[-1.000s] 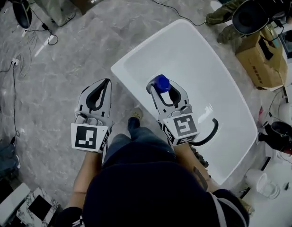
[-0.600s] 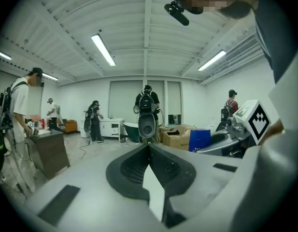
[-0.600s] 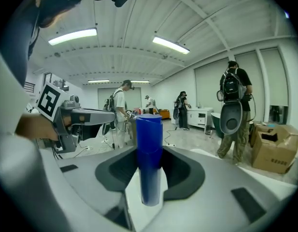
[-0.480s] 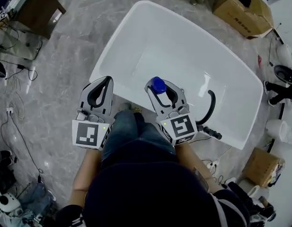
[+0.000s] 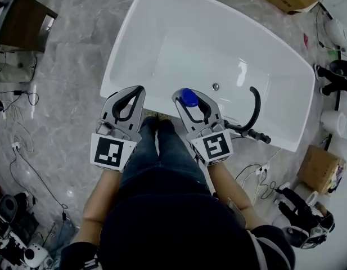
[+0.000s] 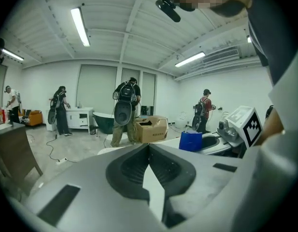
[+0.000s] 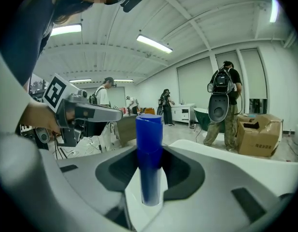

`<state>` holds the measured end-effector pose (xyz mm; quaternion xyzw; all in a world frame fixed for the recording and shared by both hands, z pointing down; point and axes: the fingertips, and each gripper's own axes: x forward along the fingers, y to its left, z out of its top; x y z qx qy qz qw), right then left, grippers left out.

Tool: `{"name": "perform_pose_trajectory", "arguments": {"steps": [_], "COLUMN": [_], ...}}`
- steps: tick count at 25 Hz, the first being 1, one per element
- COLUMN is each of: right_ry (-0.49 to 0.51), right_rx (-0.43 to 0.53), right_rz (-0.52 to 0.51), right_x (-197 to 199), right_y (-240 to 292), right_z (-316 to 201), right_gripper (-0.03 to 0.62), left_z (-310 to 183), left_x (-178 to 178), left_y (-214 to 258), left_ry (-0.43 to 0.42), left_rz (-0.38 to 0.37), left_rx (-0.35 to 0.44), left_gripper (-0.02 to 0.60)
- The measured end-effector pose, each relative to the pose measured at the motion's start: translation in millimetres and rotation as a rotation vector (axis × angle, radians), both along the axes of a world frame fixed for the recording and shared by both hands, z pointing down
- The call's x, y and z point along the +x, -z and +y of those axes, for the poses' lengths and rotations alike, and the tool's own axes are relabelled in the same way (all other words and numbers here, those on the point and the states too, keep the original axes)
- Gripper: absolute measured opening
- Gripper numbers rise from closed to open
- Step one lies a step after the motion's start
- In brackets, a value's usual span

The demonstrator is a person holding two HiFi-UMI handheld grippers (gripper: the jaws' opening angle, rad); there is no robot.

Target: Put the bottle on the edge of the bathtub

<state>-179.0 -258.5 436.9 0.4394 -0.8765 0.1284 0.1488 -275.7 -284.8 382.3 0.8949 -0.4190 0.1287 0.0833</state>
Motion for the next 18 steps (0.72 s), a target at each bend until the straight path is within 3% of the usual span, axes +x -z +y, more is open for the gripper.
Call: {"name": "perform_pose_trajectory", "arguments": {"steps": [9,18], "right_ry": [0.121,0.129], "right_rx": [-0.037,-0.168], "right_rz": [0.049,0.041], "right_x": [-41,-56], "right_y": [-80,-150], "right_z": [5,12], "right_gripper": [0.166,0.166], "left_z": [0,5], "left_x": [-18,-28], "left_y": [-74,-114], "left_ry": [-0.064,-0.069], "left_rz": [-0.083,-0.132], "left_rx": [-0.118,-0.205], "left_gripper": [0.023,0.023]}}
